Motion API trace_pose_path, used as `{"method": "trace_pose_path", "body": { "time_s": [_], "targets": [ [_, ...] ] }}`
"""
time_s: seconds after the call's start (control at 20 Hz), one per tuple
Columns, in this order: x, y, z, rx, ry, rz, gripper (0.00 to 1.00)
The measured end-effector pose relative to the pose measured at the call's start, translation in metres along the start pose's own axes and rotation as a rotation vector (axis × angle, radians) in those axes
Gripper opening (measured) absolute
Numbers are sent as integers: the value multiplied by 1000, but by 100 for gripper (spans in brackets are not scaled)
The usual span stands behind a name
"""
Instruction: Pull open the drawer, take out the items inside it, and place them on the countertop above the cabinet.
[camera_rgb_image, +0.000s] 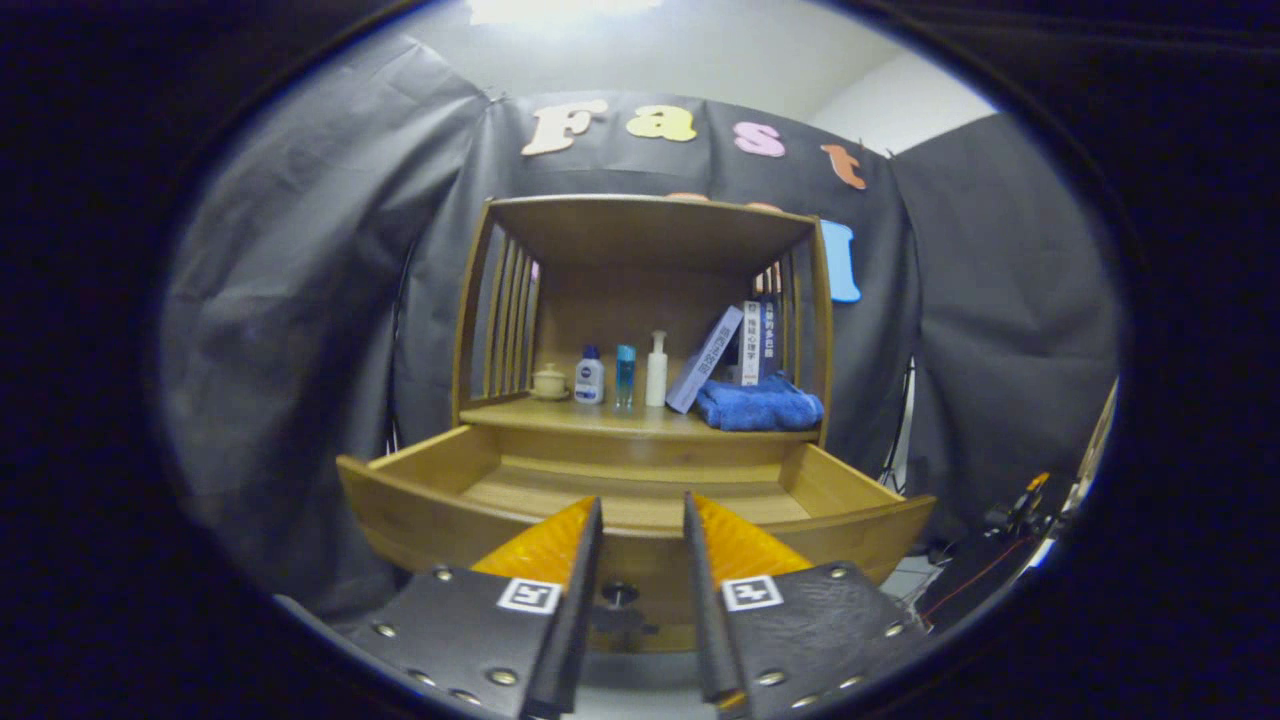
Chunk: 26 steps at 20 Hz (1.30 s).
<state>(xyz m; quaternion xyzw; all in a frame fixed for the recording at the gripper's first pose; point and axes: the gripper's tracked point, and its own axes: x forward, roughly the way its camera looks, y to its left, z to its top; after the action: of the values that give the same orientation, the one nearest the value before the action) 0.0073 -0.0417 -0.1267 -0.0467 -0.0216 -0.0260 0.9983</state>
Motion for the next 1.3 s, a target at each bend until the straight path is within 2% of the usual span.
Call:
{"method": "trace_pose_path", "body": {
  "time_s": [0.2, 0.35, 0.6, 1.0, 1.15, 1.3],
  "targets": [
    [26, -8, 41, 27, 11, -29, 99],
    [51, -7, 61, 67, 38, -19, 98],
    [99, 15, 44, 68, 253, 69, 99],
    [147, 7, -47, -73, 691, 39, 99],
    [149, 14, -83, -32, 874, 54, 99],
    [147, 21, -103, 30, 981, 60, 99]
  ]
}}
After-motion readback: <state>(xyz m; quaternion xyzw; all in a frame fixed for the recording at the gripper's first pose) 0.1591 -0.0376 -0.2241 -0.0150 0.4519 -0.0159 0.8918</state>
